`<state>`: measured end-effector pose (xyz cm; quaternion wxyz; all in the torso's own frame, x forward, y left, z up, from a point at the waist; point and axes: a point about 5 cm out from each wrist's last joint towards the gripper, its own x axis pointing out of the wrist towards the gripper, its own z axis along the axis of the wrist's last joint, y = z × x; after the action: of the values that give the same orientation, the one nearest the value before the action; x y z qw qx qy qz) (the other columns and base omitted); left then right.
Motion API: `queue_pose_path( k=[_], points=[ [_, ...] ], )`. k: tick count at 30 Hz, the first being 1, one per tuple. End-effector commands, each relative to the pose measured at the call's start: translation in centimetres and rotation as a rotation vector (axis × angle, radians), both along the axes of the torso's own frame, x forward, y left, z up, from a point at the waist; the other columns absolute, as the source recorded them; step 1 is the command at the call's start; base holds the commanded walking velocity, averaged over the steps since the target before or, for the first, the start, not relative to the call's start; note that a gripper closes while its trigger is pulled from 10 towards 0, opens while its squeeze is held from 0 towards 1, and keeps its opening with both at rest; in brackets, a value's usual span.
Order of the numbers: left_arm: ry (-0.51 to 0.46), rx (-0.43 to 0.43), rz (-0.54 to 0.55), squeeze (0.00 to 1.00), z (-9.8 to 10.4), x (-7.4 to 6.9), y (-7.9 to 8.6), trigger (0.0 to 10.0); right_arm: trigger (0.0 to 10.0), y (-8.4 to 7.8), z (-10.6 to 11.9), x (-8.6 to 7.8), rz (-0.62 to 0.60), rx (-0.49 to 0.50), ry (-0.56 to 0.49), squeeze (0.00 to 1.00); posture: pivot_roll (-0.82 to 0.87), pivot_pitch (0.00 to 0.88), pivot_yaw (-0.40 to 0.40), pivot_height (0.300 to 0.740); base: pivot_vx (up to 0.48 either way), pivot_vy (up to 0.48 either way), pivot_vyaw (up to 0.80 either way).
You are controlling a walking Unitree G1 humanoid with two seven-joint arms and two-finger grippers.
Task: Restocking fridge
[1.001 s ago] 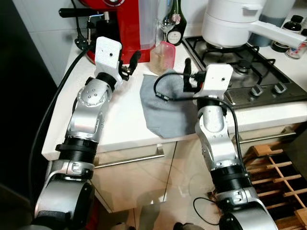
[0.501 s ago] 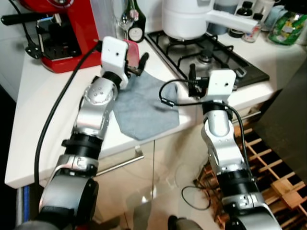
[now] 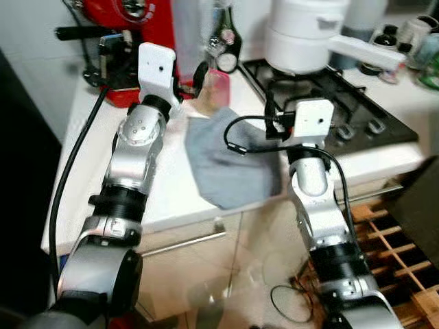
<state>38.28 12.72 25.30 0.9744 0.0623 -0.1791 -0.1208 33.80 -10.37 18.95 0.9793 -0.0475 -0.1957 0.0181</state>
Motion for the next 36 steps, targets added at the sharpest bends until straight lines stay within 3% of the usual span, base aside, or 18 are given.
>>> queue_pose_path(
  k=[1, 7, 13, 23, 30, 32, 36],
  points=[
    [-0.017, 0.005, 0.01, 0.0, 0.4, 0.0, 0.1, 10.0, 10.0, 0.6, 0.7, 0.2, 0.029, 0.005, -0.022, 0.0, -0.11, 0.0, 0.001, 0.74, 0.319, 0.36, 0.0],
    [-0.063, 0.044, -0.022, 0.0, 1.2, -0.2, -0.5, 10.0, 10.0, 0.7, 0.9, 0.3, 0.033, 0.01, -0.032, 0.0, -0.11, 0.0, -0.001, 0.74, 0.355, 0.239, 0.0],
    [-0.092, 0.154, -0.11, 0.0, 1.7, -0.5, -2.6, 10.0, 10.0, 0.6, 0.7, 0.5, 0.027, 0.007, -0.008, 0.0, -0.12, 0.0, 0.008, 0.74, 0.381, 0.0, -0.38],
    [-0.067, 0.155, -0.153, 0.0, 1.3, -0.4, -3.8, 10.0, 10.0, 0.2, 0.9, 0.3, 0.003, 0.017, -0.039, 0.0, -0.13, 0.0, 0.019, 0.74, 0.0, 0.0, -0.2],
    [-0.072, 0.146, -0.151, 0.0, 1.4, -0.5, -3.7, 10.0, 10.0, 0.1, 0.9, 0.6, 0.006, 0.065, -0.013, 0.0, -0.12, 0.0, 0.019, 0.74, 0.0, 0.0, 0.0],
    [-0.089, 0.138, -0.097, 0.0, 1.7, -0.5, -2.8, 10.0, 10.0, 0.0, 1.4, 1.4, 0.002, 0.121, 0.007, 0.0, -0.11, 0.0, 0.014, 0.74, 0.0, 0.0, 0.0],
    [-0.092, 0.118, -0.028, 0.0, 1.8, -0.5, -1.1, 10.0, 10.0, -0.4, 2.1, 2.1, -0.006, 0.131, -0.001, 0.0, -0.08, 0.0, 0.0, 0.74, 0.0, 0.0, 0.0]
  ],
)
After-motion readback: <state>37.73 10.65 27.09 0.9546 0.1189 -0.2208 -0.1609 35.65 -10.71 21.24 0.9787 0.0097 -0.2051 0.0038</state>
